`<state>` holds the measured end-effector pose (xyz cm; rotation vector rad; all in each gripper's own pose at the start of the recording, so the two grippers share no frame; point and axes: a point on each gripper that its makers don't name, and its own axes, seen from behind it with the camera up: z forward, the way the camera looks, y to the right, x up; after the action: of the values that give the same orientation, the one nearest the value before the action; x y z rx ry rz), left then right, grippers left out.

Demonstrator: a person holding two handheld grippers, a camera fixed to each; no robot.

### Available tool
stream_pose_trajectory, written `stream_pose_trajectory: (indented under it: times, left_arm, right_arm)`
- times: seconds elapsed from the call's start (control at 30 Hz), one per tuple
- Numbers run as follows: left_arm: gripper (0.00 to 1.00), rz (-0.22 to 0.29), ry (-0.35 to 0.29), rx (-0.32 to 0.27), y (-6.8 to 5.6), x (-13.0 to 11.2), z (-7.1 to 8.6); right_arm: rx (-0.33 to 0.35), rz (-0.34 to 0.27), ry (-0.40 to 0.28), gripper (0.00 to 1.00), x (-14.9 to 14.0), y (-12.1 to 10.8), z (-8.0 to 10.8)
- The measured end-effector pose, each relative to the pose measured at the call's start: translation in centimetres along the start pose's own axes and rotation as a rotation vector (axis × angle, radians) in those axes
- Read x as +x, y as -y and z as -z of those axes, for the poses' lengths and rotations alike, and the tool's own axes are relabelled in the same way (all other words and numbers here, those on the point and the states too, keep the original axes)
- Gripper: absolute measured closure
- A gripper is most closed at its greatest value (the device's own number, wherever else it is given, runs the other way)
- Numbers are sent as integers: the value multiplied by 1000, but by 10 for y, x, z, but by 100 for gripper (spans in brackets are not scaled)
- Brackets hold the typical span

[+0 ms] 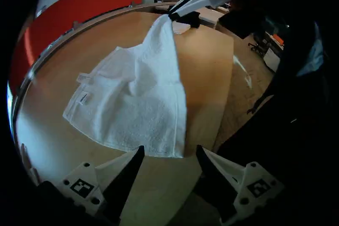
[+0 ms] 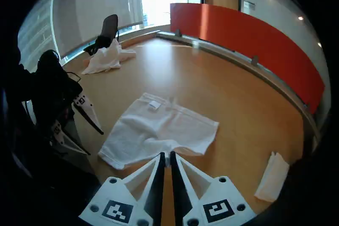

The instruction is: Fold towel

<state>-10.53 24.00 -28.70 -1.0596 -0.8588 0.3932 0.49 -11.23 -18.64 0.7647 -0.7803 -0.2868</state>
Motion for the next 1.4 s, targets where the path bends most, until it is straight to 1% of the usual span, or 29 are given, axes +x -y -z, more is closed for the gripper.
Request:
stream_pose_trajectory:
  times: [0.2, 0.3, 0.5, 0.6, 1.0, 1.07, 1.13, 1.2, 1.3, 1.4]
  left_arm:
    - [12, -56, 22, -9, -8, -8, -13]
    - [16, -83, 32, -11, -10, -13, -18]
    - [21, -132, 43, 7, -8, -19, -25]
    - [24, -147, 41, 18, -7, -20, -26]
    - [49, -162, 34, 70, 2, -21, -23]
    - [55, -165, 34, 77, 4, -21, -22]
    - [67, -172, 32, 96, 8, -21, -22]
    - [72, -183, 30, 117, 13, -21, -22]
    - [73, -202, 29, 137, 17, -21, -20]
    - [75, -208, 32, 146, 19, -22, -19]
  right_arm:
    - [-2, 0, 0, 90, -1, 0, 0]
    - [-4, -2, -1, 90, -2, 0, 1]
    - [-6, -1, 1, 90, -3, -2, 2]
    - [-7, -1, 1, 90, -4, -2, 2]
    - [-11, -4, 1, 90, -4, -3, 3]
    - [-12, -6, 1, 90, -4, -4, 3]
    - [-12, -6, 1, 90, -4, -4, 3]
    - [-11, -6, 1, 90, -4, -4, 3]
    - [-11, -5, 1, 90, -4, -3, 2]
    - [-10, -4, 1, 90, -3, -3, 2]
